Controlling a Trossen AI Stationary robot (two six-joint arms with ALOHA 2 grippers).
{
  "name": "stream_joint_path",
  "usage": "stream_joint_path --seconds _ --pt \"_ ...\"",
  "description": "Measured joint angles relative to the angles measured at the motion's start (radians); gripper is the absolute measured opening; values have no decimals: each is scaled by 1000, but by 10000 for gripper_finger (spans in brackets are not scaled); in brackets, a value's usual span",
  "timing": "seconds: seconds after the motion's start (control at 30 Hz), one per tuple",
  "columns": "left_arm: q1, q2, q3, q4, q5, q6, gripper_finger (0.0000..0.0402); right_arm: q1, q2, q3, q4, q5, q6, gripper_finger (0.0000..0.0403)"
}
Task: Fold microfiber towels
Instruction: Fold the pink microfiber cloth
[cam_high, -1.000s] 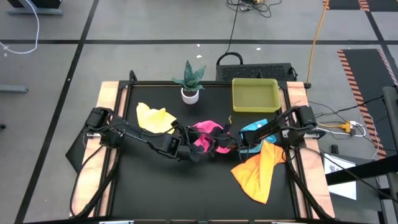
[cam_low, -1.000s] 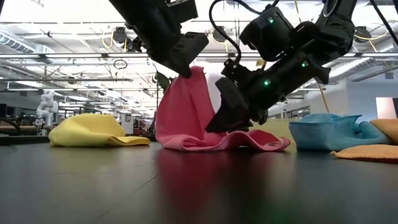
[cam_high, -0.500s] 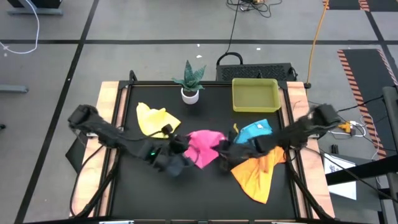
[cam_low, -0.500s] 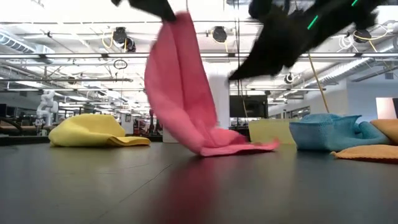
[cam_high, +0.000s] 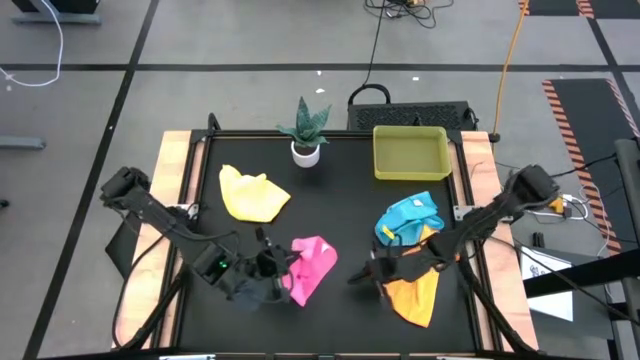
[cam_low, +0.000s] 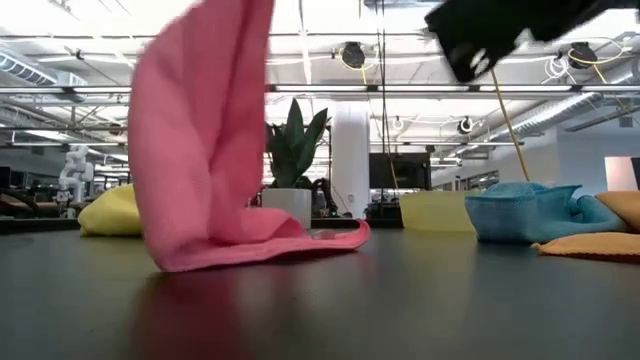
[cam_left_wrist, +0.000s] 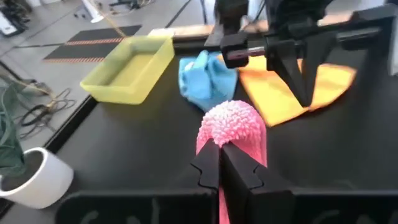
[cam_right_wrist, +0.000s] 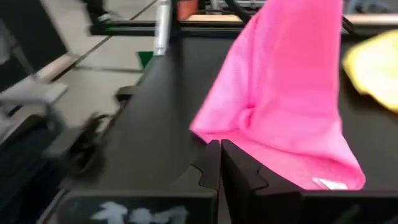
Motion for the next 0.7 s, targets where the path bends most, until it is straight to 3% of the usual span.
stream_joint_path --seconds 0.47,0.7 --pt "141 46 1 57 39 57 10 -178 410 12 424 -4 266 181" --pt "152 49 0 58 42 66 7 -188 519 129 435 -29 248 186"
